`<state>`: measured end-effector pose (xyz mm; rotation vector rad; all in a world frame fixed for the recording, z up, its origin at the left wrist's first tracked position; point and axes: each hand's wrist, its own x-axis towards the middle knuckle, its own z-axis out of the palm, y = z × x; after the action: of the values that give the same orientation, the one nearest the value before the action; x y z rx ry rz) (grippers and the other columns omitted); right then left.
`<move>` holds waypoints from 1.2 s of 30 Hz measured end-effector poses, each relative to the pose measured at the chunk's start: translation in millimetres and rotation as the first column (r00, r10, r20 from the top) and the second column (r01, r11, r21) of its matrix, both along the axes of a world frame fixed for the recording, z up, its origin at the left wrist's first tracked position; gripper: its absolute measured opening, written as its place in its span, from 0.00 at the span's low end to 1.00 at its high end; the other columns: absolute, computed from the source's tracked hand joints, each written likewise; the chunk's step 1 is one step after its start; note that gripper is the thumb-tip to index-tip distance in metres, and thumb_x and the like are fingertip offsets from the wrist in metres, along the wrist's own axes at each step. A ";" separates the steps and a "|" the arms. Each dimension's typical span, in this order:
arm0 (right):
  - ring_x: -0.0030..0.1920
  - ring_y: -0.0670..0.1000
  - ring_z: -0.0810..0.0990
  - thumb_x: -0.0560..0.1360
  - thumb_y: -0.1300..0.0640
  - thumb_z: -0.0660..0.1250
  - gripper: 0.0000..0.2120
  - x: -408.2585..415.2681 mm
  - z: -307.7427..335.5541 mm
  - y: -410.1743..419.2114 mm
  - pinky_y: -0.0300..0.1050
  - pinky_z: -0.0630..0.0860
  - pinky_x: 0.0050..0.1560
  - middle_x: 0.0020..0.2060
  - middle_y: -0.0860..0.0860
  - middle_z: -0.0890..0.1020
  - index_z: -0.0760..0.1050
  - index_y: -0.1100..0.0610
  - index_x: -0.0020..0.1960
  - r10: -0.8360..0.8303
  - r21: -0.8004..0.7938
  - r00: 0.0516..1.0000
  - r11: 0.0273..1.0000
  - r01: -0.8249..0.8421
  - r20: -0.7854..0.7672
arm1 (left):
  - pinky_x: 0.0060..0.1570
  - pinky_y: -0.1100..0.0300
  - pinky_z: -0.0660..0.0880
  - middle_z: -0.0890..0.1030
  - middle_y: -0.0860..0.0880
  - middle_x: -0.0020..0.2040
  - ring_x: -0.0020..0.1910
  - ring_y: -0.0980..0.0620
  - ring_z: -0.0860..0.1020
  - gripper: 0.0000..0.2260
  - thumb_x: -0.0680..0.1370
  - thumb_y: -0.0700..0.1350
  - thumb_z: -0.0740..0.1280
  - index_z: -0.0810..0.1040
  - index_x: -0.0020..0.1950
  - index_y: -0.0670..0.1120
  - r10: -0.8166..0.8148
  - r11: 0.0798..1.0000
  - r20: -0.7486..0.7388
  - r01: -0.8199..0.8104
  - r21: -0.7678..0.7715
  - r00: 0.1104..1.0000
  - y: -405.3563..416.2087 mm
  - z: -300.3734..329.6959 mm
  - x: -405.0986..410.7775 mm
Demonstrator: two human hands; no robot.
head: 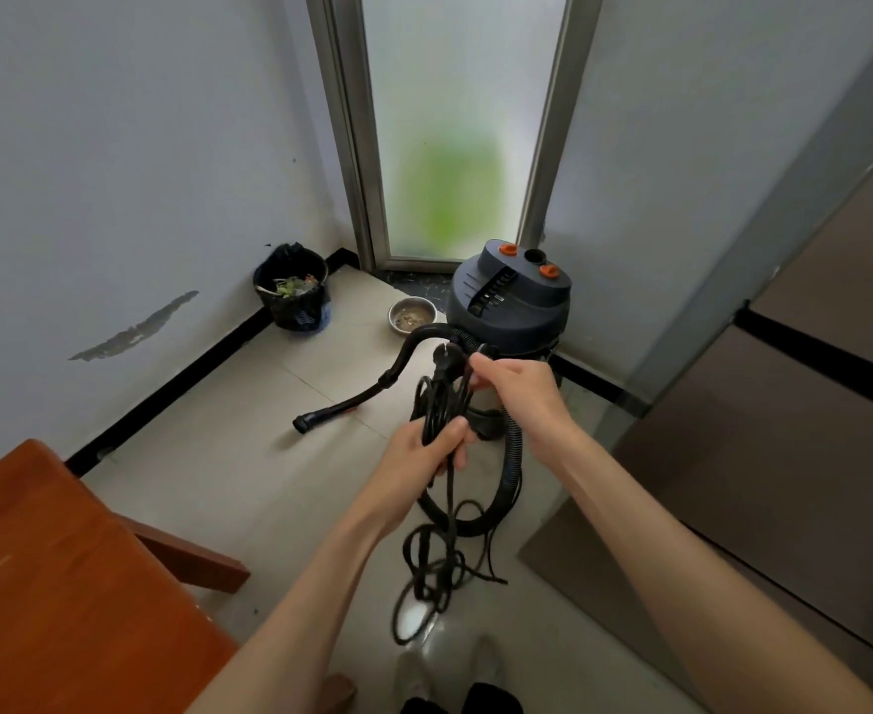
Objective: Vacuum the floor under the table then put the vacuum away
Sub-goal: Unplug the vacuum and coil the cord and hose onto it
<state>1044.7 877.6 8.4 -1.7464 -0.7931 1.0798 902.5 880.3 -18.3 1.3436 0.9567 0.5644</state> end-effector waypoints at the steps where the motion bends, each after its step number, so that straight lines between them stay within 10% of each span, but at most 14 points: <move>1: 0.38 0.44 0.77 0.78 0.54 0.62 0.13 2.9 -6.1 -3.4 0.40 0.71 0.44 0.35 0.48 0.81 0.79 0.56 0.38 -0.031 0.027 0.999 0.999 0.031 0.022 | 0.34 0.65 0.66 0.74 0.50 0.29 0.30 0.55 0.69 0.12 0.81 0.44 0.59 0.77 0.40 0.44 0.015 1.000 0.016 -0.015 0.011 1.000 4.1 3.2 -0.6; 5: 0.50 0.49 0.78 0.79 0.60 0.62 0.05 4.1 -56.0 -23.2 0.37 0.72 0.48 0.46 0.50 0.80 0.76 0.55 0.50 0.176 -0.031 0.983 0.984 -0.177 -0.053 | 0.41 0.58 0.70 0.71 0.50 0.26 0.31 0.53 0.73 0.13 0.82 0.43 0.56 0.72 0.39 0.43 0.117 0.989 0.294 -0.085 -0.122 0.949 26.7 26.2 -5.4; 8: 0.64 0.45 0.70 0.77 0.56 0.66 0.20 -10.4 -89.7 -25.9 0.33 0.66 0.58 0.62 0.46 0.73 0.69 0.54 0.68 0.502 -0.121 0.864 0.855 -0.504 -0.047 | 0.42 0.56 0.76 0.66 0.51 0.24 0.27 0.52 0.73 0.13 0.83 0.44 0.52 0.69 0.41 0.44 0.179 0.975 0.473 -0.092 -0.200 0.863 40.9 53.8 -5.2; 15: 0.63 0.49 0.71 0.77 0.48 0.64 0.11 -36.3 -106.8 9.1 0.54 0.53 0.74 0.57 0.47 0.77 0.76 0.50 0.57 0.588 -0.286 0.607 0.801 -0.525 0.534 | 0.22 0.67 0.66 0.61 0.54 0.22 0.18 0.60 0.60 0.14 0.83 0.47 0.51 0.67 0.40 0.45 0.239 0.963 0.678 -0.081 -0.257 0.696 53.3 105.8 -17.7; 17: 0.56 0.48 0.74 0.78 0.48 0.63 0.10 -32.1 -105.0 9.1 0.49 0.65 0.68 0.50 0.48 0.79 0.77 0.52 0.53 0.579 -0.296 0.588 0.807 -0.511 0.565 | 0.21 0.68 0.63 0.61 0.55 0.22 0.18 0.61 0.59 0.14 0.82 0.48 0.51 0.67 0.40 0.45 0.252 0.965 0.662 -0.130 -0.228 0.706 57.9 109.3 -31.3; 21: 0.33 0.42 0.73 0.77 0.55 0.66 0.06 -14.2 -101.9 1.0 0.29 0.67 0.31 0.33 0.47 0.75 0.75 0.57 0.45 0.392 -0.137 0.907 0.918 -0.373 0.155 | 0.21 0.67 0.58 0.60 0.56 0.22 0.19 0.60 0.57 0.14 0.83 0.47 0.51 0.67 0.40 0.46 0.341 0.932 0.494 -0.355 -0.069 0.800 68.3 95.2 -67.8; 28: 0.28 0.48 0.72 0.79 0.60 0.62 0.10 17.7 -92.5 -9.2 0.42 0.77 0.39 0.23 0.48 0.71 0.79 0.55 0.41 0.277 0.044 0.960 0.960 -0.278 0.034 | 0.23 0.64 0.58 0.62 0.55 0.24 0.22 0.56 0.58 0.14 0.83 0.46 0.54 0.65 0.38 0.46 0.536 0.836 0.014 -0.532 0.133 0.844 53.8 36.8 -97.6; 36: 0.21 0.44 0.67 0.80 0.58 0.60 0.09 13.6 -60.5 -11.4 0.39 0.76 0.30 0.19 0.47 0.65 0.79 0.59 0.51 0.270 0.033 0.955 0.963 -0.268 -0.121 | 0.22 0.68 0.59 0.64 0.55 0.25 0.21 0.60 0.60 0.12 0.82 0.44 0.58 0.68 0.37 0.46 0.335 0.940 -0.095 -0.326 0.096 0.937 38.7 16.5 -62.2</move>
<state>1058.3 866.2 -52.1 -1.5698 -0.9780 1.3461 840.2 919.0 -1.9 1.3011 1.2762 0.7966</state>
